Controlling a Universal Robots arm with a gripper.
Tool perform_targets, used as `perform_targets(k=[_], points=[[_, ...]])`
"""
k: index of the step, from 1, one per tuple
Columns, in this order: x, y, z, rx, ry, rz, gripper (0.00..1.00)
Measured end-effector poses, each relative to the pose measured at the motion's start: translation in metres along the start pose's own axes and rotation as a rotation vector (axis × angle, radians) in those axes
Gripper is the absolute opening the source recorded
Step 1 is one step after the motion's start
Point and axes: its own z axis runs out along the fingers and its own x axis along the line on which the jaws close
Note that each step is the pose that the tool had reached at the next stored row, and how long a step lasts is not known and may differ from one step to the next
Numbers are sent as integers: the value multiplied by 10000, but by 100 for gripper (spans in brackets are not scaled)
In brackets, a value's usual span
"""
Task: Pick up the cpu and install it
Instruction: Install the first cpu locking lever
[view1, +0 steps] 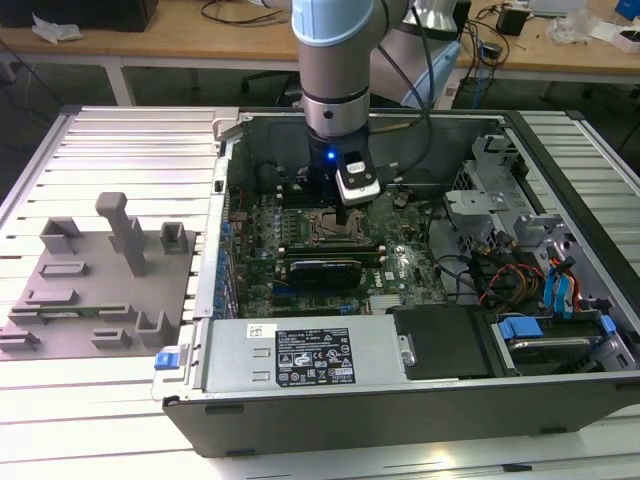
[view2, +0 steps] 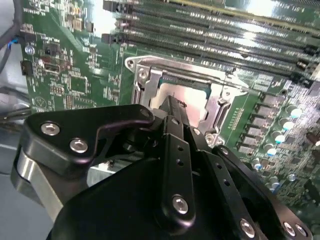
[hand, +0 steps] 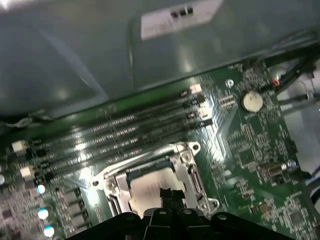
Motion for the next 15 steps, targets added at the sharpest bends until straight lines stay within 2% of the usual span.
perform_targets(k=[5, 7, 12, 15], points=[[-8, -18, -21, 1, 0, 2, 11], [-13, -16, -64, 2, 0, 2, 11], [-36, -6, -241, 1, 0, 2, 11], [-41, -4, -279, -2, 0, 2, 11]])
